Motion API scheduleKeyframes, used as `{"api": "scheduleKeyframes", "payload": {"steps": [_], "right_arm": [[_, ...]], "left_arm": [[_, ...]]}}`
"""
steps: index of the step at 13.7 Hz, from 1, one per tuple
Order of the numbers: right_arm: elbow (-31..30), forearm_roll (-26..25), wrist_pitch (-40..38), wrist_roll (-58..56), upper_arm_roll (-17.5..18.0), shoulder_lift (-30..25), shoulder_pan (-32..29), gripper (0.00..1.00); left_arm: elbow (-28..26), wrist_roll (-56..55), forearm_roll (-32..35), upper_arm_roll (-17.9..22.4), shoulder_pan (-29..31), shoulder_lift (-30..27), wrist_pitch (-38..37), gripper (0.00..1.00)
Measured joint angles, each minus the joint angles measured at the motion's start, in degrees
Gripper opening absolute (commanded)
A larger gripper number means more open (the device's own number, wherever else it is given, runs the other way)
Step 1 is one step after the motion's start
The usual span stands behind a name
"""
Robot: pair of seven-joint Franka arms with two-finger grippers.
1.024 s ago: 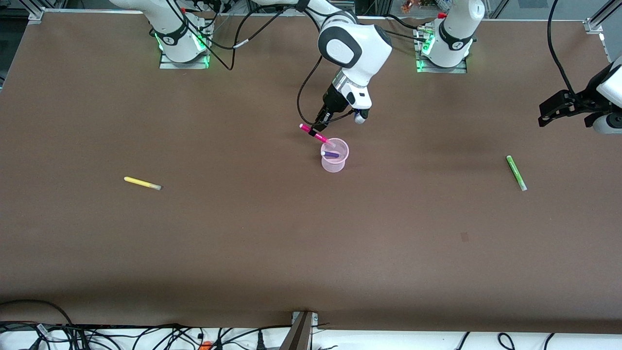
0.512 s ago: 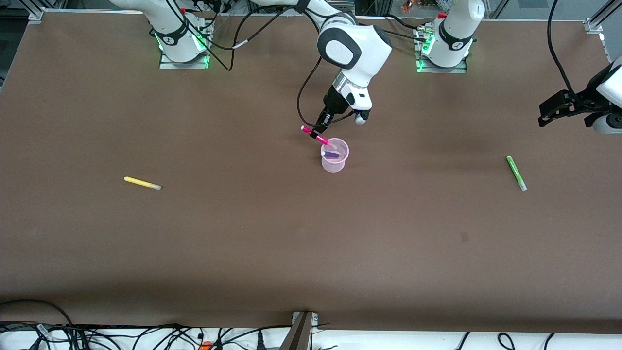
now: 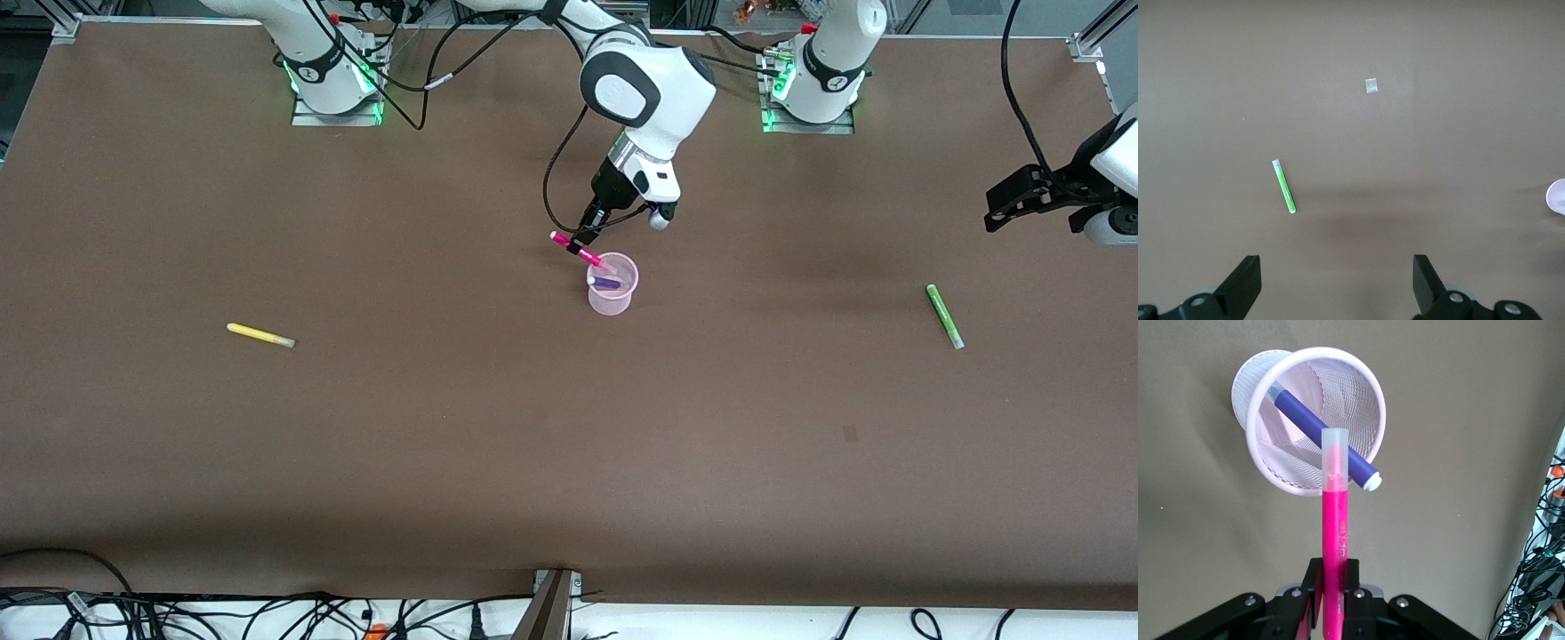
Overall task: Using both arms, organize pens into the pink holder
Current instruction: 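Insert the pink marker tip-first into the pink cup with the right gripper, then open the right gripper and lift it away from the cup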
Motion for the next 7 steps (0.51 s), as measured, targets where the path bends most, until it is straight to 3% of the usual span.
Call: {"api": "scheduleKeyframes", "payload": {"steps": [7], "right_arm": [[0.00,-0.10,0.62,0.01,-0.66,0.63,0.29,0.00]], "left_arm": [[0.00,0.00,0.00,0.00,0.00,0.00,0.00,1.00]]}}
